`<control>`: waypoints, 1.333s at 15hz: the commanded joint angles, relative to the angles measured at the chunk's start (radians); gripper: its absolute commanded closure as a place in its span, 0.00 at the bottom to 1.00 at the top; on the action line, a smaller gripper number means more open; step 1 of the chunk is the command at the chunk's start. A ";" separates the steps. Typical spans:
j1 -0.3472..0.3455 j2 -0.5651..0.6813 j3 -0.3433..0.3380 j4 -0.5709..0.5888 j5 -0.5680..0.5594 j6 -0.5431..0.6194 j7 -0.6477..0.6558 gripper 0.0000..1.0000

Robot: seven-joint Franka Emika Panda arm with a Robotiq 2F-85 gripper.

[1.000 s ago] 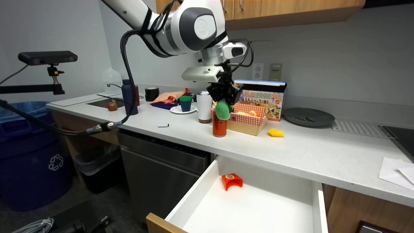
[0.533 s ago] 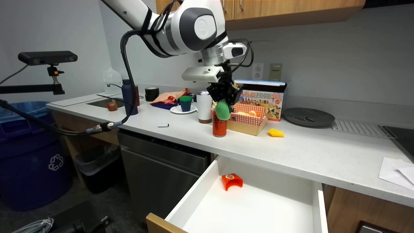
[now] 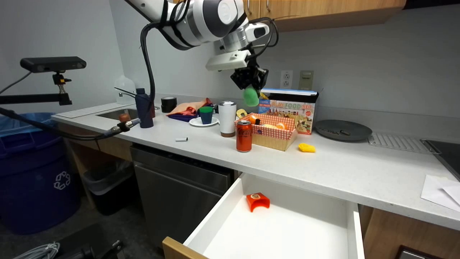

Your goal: Pick up the green plush toy from the drawer and put it on the counter

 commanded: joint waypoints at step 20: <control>0.037 0.567 0.005 0.762 0.046 -0.162 -0.056 0.00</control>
